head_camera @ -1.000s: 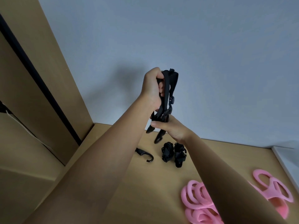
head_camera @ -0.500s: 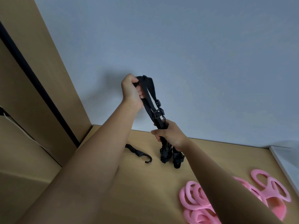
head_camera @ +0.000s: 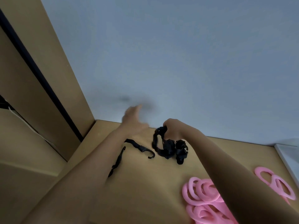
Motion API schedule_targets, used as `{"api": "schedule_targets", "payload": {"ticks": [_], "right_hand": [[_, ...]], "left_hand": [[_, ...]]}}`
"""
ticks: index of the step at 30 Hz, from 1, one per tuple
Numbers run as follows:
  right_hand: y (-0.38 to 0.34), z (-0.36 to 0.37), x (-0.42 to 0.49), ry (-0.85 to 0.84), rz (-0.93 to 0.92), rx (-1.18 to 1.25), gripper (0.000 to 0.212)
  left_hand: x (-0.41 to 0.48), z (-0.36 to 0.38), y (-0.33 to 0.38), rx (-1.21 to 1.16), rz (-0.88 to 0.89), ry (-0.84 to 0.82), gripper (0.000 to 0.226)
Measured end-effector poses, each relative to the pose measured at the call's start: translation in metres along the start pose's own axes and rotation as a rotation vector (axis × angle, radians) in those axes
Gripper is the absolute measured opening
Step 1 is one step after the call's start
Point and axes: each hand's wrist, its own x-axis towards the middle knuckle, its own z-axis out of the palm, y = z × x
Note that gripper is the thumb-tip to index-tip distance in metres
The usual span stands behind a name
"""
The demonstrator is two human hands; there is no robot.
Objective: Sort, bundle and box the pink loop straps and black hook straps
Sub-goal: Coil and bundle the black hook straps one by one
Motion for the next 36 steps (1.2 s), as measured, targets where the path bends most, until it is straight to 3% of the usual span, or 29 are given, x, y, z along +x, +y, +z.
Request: {"api": "schedule_targets", "payload": {"ticks": [2,4,6,8,10,13,16,21,25,28,33,36], "right_hand": [[-0.009,-0.001,0.002,-0.017,-0.037,-0.078,0.013],[-0.015,-0.004,0.003,-0.02,-0.095,-0.024,0.01],[-0.018,-0.01,-0.002,0.007,-0.135,0.056,0.009],[-0.014,-0.016,-0.008,0.037,-0.144,0.143,0.004],[-0.006,-0.021,-0.013,0.039,-0.143,0.304,0.014],[0.001,-0.021,-0.018,0.046,-0.178,0.474,0.018],[-0.001,-0.013,-0.022,0.131,-0.244,0.308,0.02],[0.005,0.004,-0.031,0.356,-0.318,0.298,0.061],[0.007,0.015,-0.026,0.202,-0.245,0.403,0.034],[0.005,0.023,-0.021,0.176,-0.234,0.493,0.022],[0.003,0.023,-0.021,0.18,-0.188,0.514,0.032],[0.004,0.024,-0.023,0.133,-0.195,0.769,0.037]], "left_hand": [[-0.008,0.014,0.02,0.045,0.235,-0.216,0.099],[-0.01,0.025,0.027,0.034,0.256,-0.317,0.105],[-0.01,0.031,0.024,-0.077,0.203,-0.276,0.089],[-0.01,0.031,0.023,-0.164,0.152,-0.249,0.055],[-0.008,0.028,0.025,-0.211,0.115,-0.277,0.03],[-0.009,0.016,0.032,-0.271,0.063,-0.337,0.023],[-0.01,0.001,0.038,-0.213,0.007,-0.393,0.017],[-0.004,-0.013,0.036,-0.072,-0.068,-0.304,0.022],[-0.006,-0.019,0.04,-0.123,0.005,-0.302,0.008],[-0.005,-0.018,0.043,-0.187,0.03,-0.243,0.016],[-0.004,-0.016,0.039,-0.271,-0.009,-0.151,0.021],[-0.007,-0.014,0.034,-0.604,-0.013,-0.175,0.006]]}}
